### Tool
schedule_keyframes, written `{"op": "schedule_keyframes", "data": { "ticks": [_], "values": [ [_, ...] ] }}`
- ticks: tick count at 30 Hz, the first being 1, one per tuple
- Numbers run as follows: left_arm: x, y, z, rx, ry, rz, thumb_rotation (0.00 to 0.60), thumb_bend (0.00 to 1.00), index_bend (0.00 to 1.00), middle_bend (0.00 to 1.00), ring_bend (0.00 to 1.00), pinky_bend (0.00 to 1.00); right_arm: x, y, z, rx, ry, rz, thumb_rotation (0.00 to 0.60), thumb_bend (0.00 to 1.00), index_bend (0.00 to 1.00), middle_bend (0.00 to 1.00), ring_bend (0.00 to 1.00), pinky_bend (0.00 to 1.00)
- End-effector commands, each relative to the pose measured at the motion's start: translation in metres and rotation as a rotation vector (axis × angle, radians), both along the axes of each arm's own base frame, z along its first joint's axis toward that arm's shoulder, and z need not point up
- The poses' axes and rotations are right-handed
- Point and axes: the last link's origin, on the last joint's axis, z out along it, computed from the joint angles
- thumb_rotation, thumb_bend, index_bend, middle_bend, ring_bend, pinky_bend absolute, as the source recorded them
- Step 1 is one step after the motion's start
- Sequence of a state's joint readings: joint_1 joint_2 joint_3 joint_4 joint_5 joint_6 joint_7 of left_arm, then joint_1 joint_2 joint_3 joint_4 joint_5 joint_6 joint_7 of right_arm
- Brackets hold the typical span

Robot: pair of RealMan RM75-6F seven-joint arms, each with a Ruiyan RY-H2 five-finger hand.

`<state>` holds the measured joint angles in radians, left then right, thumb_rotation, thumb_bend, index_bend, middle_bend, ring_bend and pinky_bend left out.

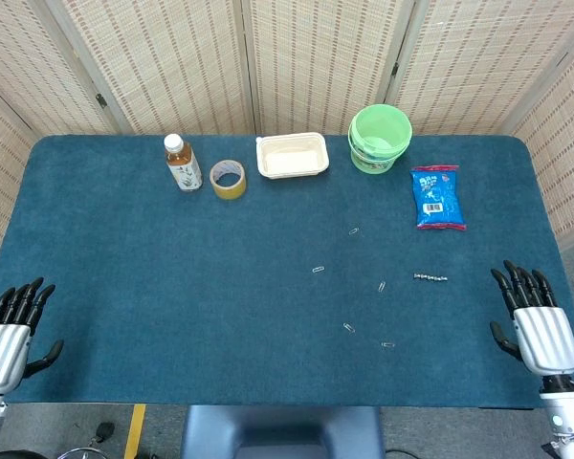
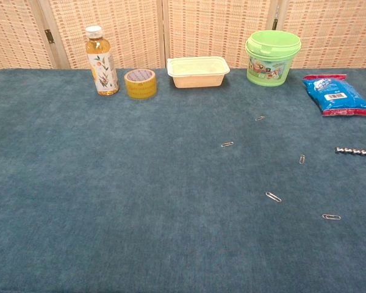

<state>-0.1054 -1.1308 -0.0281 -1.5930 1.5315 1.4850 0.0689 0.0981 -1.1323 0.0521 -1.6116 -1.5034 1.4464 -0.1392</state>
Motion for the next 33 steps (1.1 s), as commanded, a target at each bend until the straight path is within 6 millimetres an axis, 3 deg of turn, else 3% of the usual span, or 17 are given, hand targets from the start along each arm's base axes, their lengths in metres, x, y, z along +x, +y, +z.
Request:
{"op": "schedule_keyframes", "data": {
  "ticks": [1,6,12,18,22,33],
  "values": [
    [0.0,0.0,0.0,0.001,-0.001,0.001,0.6,0.37,0.0,0.04,0.06,0.06,-0.001,0.0,0.0,0.004,0.002,-0.002,0.6,0.41,0.0,0.0,0.0,0.0],
    [0.0,0.0,-0.002,-0.006,0.0,0.002,0.6,0.37,0.0,0.04,0.06,0.06,-0.001,-0.001,0.0,-0.003,0.002,0.0,0.6,0.41,0.0,0.0,0.0,0.0],
    [-0.001,0.002,0.0,-0.008,-0.014,0.001,0.6,0.37,0.0,0.04,0.06,0.06,-0.004,-0.018,0.007,0.039,0.019,0.004,0.6,0.41,0.0,0.0,0.0,0.0],
    [0.0,0.001,-0.001,-0.024,0.0,0.004,0.6,0.37,0.0,0.04,0.06,0.06,-0.003,-0.045,0.007,0.128,0.0,-0.007,0.6,0.41,0.17,0.0,0.0,0.0],
    [0.003,-0.002,0.0,-0.019,-0.01,-0.008,0.6,0.37,0.0,0.04,0.06,0.06,-0.008,-0.064,-0.006,0.187,-0.022,-0.03,0.6,0.41,0.24,0.0,0.0,0.0],
    [0.0,-0.001,0.003,-0.022,-0.03,-0.003,0.6,0.37,0.0,0.04,0.06,0.05,-0.028,-0.094,-0.048,0.189,-0.062,-0.044,0.6,0.41,0.34,0.0,0.0,0.0]
  ]
}}
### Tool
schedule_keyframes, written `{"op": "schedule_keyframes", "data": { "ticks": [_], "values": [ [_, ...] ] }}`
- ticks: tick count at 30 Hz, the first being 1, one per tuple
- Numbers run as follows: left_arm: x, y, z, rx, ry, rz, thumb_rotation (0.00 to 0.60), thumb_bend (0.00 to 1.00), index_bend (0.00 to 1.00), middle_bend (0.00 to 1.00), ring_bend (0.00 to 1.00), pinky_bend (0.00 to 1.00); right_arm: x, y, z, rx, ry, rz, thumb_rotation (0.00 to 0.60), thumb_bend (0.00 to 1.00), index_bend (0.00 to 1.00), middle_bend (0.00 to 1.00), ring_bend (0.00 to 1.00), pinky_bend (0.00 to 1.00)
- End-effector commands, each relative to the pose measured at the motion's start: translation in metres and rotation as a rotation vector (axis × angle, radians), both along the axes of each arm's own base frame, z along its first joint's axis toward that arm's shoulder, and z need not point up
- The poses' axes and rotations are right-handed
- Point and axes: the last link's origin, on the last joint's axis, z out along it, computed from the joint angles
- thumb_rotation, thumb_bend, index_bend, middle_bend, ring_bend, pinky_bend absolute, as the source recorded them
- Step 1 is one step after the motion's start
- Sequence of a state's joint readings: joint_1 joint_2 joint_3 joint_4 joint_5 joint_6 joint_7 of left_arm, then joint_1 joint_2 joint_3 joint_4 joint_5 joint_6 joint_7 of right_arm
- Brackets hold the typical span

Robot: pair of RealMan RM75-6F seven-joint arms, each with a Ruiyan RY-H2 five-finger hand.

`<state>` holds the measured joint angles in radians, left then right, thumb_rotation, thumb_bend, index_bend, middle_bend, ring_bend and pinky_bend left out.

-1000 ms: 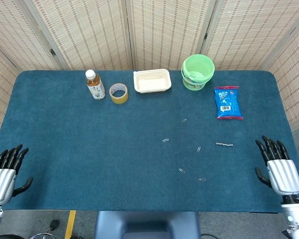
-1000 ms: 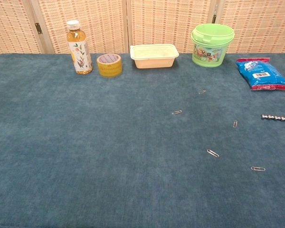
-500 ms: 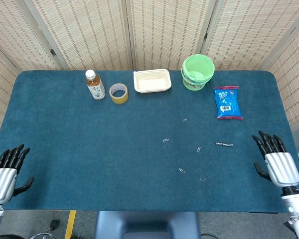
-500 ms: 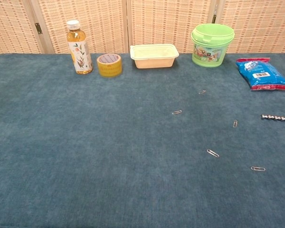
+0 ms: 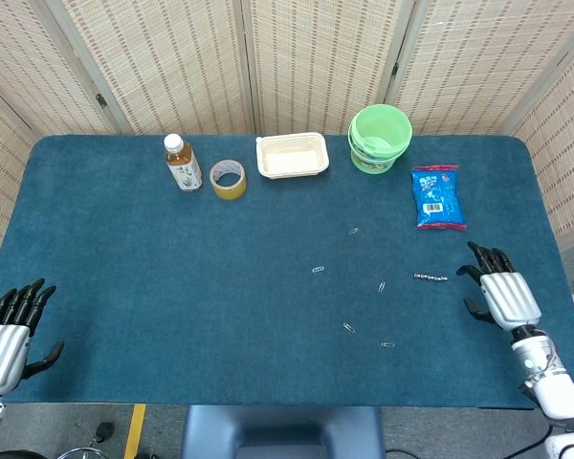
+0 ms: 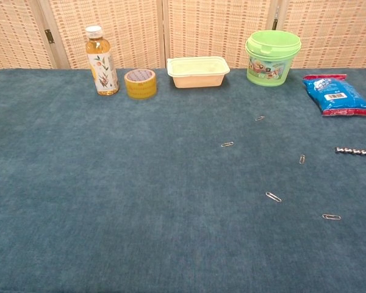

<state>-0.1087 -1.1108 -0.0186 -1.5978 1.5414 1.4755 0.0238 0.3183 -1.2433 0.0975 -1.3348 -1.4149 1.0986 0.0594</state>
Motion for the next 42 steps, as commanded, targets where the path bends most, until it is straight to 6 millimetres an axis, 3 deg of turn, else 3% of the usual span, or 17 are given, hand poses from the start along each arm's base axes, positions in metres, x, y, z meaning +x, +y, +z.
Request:
{"op": "schedule_keyframes", "data": {
  "ticks": [1,11,25,42],
  "values": [
    [0.0,0.0,0.0,-0.001,-0.002,-0.002,0.6,0.37,0.0,0.04,0.06,0.05,-0.003,-0.011,-0.013,-0.003,-0.023,0.001,0.6,0.41,0.36,0.0,0.0,0.0],
    [-0.001,0.002,-0.002,-0.014,-0.004,-0.003,0.6,0.37,0.0,0.04,0.07,0.05,-0.016,-0.02,-0.026,0.016,0.015,-0.023,0.6,0.41,0.43,0.0,0.0,0.0],
    [0.0,0.003,-0.003,-0.021,0.005,-0.006,0.6,0.37,0.0,0.04,0.07,0.05,-0.023,-0.029,-0.038,0.027,0.074,-0.055,0.6,0.41,0.36,0.0,0.0,0.0],
    [-0.001,0.005,-0.004,-0.026,0.006,-0.003,0.6,0.37,0.0,0.04,0.07,0.05,-0.019,-0.042,-0.052,0.067,0.051,-0.05,0.6,0.44,0.39,0.0,0.0,0.0]
  ]
}}
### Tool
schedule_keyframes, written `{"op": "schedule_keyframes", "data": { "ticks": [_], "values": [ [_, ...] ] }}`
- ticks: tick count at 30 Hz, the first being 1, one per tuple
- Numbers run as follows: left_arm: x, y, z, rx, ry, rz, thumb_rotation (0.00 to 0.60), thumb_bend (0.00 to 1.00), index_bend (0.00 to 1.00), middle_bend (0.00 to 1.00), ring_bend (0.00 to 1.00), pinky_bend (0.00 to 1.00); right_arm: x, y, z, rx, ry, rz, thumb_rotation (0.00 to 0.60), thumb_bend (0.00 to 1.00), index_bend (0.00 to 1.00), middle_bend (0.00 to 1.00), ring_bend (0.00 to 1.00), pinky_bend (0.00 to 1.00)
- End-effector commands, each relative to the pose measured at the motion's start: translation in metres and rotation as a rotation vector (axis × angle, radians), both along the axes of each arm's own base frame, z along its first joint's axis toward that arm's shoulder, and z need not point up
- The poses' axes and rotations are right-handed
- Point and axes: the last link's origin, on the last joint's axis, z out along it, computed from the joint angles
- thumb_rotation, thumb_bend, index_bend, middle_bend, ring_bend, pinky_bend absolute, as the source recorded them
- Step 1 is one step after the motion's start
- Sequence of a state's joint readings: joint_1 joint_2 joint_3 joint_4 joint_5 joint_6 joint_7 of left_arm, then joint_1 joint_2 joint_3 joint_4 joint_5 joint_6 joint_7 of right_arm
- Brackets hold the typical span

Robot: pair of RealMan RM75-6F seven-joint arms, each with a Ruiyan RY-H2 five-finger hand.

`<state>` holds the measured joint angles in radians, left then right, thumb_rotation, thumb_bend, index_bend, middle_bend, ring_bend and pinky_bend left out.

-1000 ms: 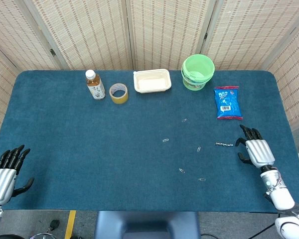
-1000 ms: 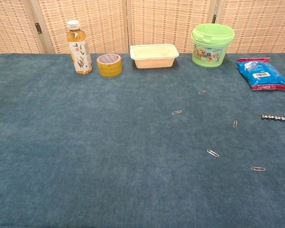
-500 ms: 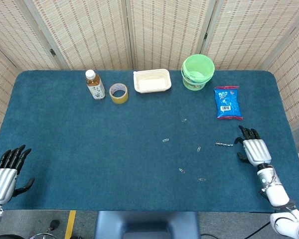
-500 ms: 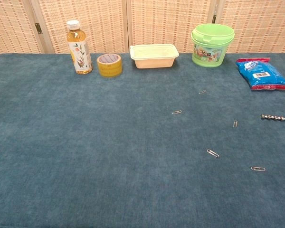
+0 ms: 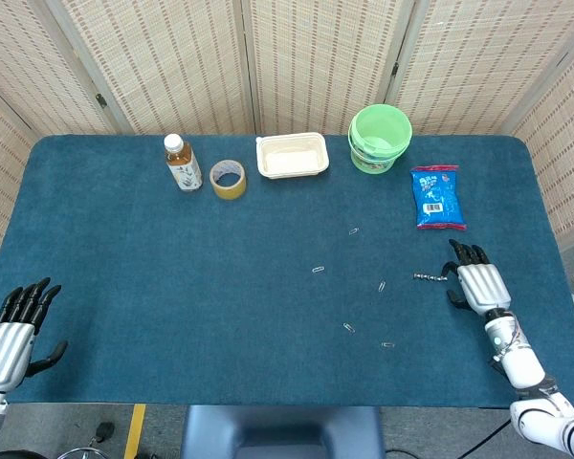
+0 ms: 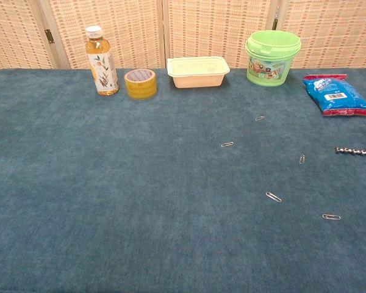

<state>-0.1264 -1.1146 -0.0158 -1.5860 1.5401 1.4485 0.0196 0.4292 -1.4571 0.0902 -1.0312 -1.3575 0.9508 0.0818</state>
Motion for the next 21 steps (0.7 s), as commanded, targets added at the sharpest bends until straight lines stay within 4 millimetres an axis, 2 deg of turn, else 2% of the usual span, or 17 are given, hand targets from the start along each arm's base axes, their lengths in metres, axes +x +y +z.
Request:
{"op": "schedule_keyframes", "data": {
  "ticks": [1,11,21],
  "values": [
    [-0.0001,0.0003,0.0001,0.0,0.0,0.0,0.6,0.37,0.0,0.04,0.07,0.05,0.0014,-0.0015,-0.0023,0.007,-0.009,0.003,0.6,0.44,0.39,0.0,0.0,0.0],
    [0.0,0.0007,-0.0006,-0.004,0.005,0.0,0.6,0.37,0.0,0.04,0.07,0.05,-0.0022,-0.0065,-0.0055,-0.016,0.006,0.003,0.6,0.44,0.45,0.0,0.0,0.0],
    [0.0,0.0016,-0.0019,-0.009,0.009,0.002,0.6,0.37,0.0,0.04,0.07,0.05,-0.0057,-0.0096,-0.0068,-0.019,0.004,-0.005,0.6,0.44,0.46,0.0,0.0,0.0]
  ]
}}
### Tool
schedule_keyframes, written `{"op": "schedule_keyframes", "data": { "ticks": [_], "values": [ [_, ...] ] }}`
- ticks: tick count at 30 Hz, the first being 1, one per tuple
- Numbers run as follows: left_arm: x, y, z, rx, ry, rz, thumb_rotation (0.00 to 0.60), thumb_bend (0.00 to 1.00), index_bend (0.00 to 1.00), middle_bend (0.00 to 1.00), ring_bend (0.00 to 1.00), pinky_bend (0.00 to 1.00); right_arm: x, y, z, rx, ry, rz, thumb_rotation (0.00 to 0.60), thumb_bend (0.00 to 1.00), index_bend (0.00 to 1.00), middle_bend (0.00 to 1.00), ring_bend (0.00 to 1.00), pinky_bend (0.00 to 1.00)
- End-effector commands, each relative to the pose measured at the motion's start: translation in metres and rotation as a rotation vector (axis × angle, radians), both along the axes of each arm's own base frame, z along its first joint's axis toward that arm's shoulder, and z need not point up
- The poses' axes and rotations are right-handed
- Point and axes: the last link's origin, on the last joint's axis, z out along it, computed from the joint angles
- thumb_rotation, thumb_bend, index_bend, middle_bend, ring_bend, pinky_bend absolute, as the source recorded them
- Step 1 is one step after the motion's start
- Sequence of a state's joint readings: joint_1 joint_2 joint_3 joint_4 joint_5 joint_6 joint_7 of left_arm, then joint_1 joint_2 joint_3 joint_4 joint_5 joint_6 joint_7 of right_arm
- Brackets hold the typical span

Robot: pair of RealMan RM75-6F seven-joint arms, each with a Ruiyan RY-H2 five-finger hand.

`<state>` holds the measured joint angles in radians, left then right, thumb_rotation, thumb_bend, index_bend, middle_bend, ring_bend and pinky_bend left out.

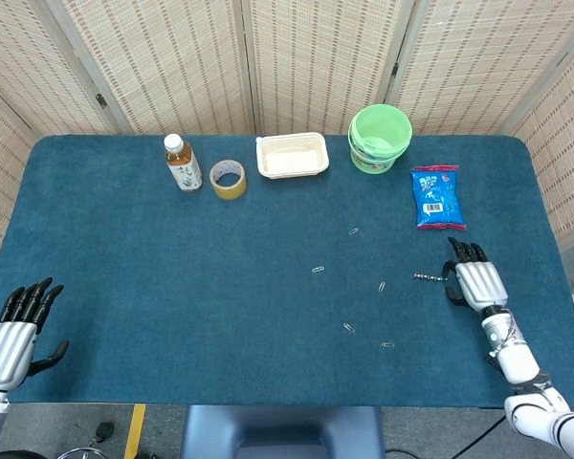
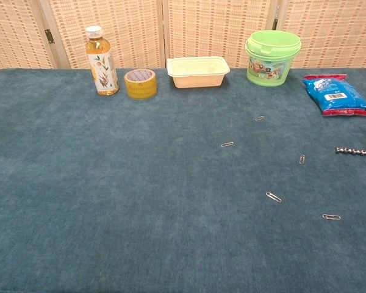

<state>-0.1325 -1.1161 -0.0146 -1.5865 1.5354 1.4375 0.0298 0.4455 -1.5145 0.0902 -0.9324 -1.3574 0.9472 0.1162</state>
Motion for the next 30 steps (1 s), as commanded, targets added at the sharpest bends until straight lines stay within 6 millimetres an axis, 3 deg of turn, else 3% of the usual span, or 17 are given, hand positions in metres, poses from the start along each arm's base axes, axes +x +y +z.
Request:
{"op": "schedule_keyframes", "data": {
  "ticks": [1,17,30],
  "values": [
    [0.0,0.0,0.0,0.0,0.001,0.0,0.6,0.37,0.0,0.04,0.07,0.05,-0.001,-0.002,0.0,0.001,0.002,-0.004,0.6,0.44,0.45,0.0,0.0,0.0],
    [0.0,0.001,-0.001,-0.003,0.004,0.0,0.6,0.37,0.0,0.04,0.07,0.05,0.001,-0.011,-0.008,-0.011,0.032,0.004,0.6,0.44,0.42,0.0,0.0,0.0],
    [0.0,0.001,0.0,-0.004,-0.004,0.001,0.6,0.37,0.0,0.04,0.07,0.05,0.001,-0.007,-0.014,-0.003,0.043,0.017,0.6,0.44,0.4,0.0,0.0,0.0]
  ]
}}
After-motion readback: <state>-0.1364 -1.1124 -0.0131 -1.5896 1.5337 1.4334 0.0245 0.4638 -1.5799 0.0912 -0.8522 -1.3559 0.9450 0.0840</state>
